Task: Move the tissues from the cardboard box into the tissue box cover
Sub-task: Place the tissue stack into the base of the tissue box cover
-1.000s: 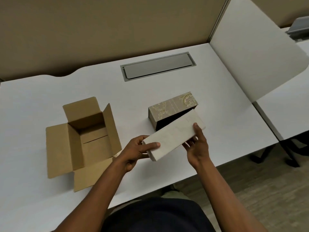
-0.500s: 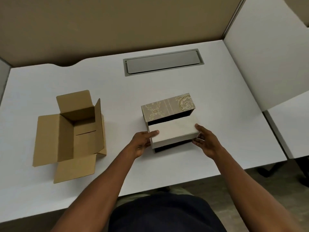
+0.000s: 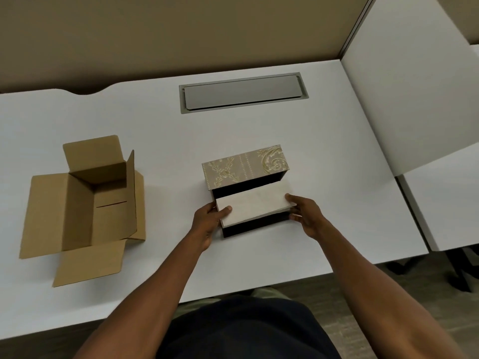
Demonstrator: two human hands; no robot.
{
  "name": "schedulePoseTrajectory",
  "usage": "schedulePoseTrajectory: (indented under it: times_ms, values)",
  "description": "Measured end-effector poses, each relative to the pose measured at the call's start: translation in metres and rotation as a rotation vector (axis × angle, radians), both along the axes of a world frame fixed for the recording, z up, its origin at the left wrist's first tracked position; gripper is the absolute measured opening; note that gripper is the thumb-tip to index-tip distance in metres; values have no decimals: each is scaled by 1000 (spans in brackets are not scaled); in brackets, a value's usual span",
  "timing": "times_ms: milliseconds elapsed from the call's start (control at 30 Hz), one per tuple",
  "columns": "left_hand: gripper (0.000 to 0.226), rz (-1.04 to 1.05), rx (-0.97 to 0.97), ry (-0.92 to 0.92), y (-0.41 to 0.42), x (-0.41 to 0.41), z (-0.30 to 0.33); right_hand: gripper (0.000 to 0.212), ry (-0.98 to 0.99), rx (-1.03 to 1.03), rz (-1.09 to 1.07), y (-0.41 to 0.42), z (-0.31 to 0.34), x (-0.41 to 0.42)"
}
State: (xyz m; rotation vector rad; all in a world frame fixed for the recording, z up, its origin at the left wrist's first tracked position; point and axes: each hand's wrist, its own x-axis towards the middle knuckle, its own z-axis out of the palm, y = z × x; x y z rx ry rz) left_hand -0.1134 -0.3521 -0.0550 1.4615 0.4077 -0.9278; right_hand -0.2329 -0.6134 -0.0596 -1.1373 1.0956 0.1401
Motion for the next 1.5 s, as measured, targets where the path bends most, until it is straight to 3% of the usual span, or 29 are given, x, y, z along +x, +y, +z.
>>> schedulePoseTrajectory:
  times_ms: [133, 267, 467, 633, 833, 967, 1300, 1400, 1500]
  values:
    - [47, 29, 4, -36, -4, -6, -5, 23, 3, -96, 24, 2, 2, 8]
    - [40, 33, 59, -98, -6, -7, -8, 47, 24, -243, 117, 5, 0, 9]
    - [26, 30, 87, -159, -4, -6, -10, 32, 7, -295, 179, 13, -1, 7]
    - [38, 25, 155, -202, -1, -6, -14, 33, -16, -334, 224, 17, 0, 6]
    - [34, -12, 183, -221, -3, -8, -11, 34, -3, -479, 271, 22, -5, 2]
    - [46, -35, 210, -214, -4, -9, -9, 49, 9, -489, 304, 22, -7, 2]
    - [45, -92, 221, -244, -4, -14, -8, 53, 37, -488, 340, 18, -7, 3]
    - [43, -108, 222, -246, -4, -13, -7, 53, 21, -627, 257, 18, 6, 7]
    - [44, -103, 231, -230, -6, -14, -7, 48, -88, -918, 123, 19, 30, 25]
